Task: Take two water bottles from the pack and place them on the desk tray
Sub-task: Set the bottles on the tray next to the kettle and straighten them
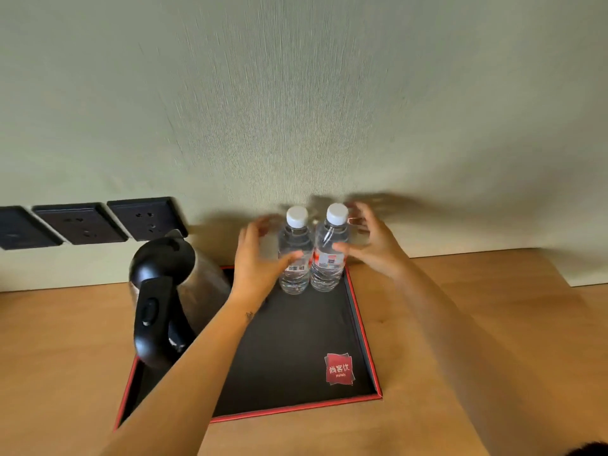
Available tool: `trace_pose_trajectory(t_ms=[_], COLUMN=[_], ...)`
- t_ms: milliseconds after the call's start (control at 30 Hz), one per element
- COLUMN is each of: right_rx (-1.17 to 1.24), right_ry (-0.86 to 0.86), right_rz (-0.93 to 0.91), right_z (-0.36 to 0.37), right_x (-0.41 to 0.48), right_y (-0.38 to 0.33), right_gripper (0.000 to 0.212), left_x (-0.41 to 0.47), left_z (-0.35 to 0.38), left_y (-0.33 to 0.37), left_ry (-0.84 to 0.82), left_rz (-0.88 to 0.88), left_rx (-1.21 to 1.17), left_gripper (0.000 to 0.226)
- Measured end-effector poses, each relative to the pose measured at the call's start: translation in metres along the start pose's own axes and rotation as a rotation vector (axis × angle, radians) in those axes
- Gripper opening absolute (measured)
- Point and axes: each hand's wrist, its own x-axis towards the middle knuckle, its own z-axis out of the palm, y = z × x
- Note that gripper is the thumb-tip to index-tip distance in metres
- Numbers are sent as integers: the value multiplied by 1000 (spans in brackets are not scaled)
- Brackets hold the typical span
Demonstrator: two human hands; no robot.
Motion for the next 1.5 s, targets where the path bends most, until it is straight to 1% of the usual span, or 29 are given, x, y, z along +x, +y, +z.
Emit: trace_pose_trajectory(t_ms=[100, 200, 300, 433, 633, 700, 800, 900, 1000, 1100, 1167, 1233, 1300, 1400, 1500], right_rx=[-28, -123, -176, -199, -174, -160, -156, -145, -138, -147, -161, -158, -151, -167, -203], right_ry=[14, -23, -7, 21, 129, 153, 179, 165, 66, -42, -60, -38, 13, 81, 84], right_rz=[-102, -125, -118, -124, -82, -74, -62, -69, -82, -79, -81, -76, -60, -35, -36], right_z=[-5, -1, -1, -2, 5, 9, 11, 12, 7, -1, -3, -3, 0, 7, 9], right_x=[7, 13, 16, 18, 19, 19, 19, 16, 15, 14, 15, 14, 14, 16, 17], right_y=[-26, -38, -42, -44, -44, -44, -43, -43, -44, -44, -44, -44, -45, -46, -46], right_gripper=[60, 45, 38, 34, 41, 44, 46, 44, 41, 40, 37, 35, 35, 38, 44], left_x=[16, 27, 31, 33, 35, 38, 40, 41, 44, 44, 44, 44, 44, 43, 43], left_z=[-9, -6, -3, -2, -8, -12, -17, -19, -21, -20, -18, -17, -15, -16, -18], left_y=[29, 43, 47, 48, 40, 38, 39, 41, 43, 45, 46, 48, 49, 49, 48], left_ry=[-1, -26, -26, -36, -123, -175, -272, -337, -399, -346, -285, -247, -242, -249, -240], left_rz=[100, 76, 30, 61, 44, 36, 14, 30, 23, 51, 78, 104, 122, 123, 128], left_rx=[79, 124, 140, 147, 95, 97, 22, 2, -5, 75, 102, 120, 148, 144, 164], left_gripper=[62, 51, 42, 34, 36, 35, 33, 34, 36, 44, 41, 35, 32, 31, 30])
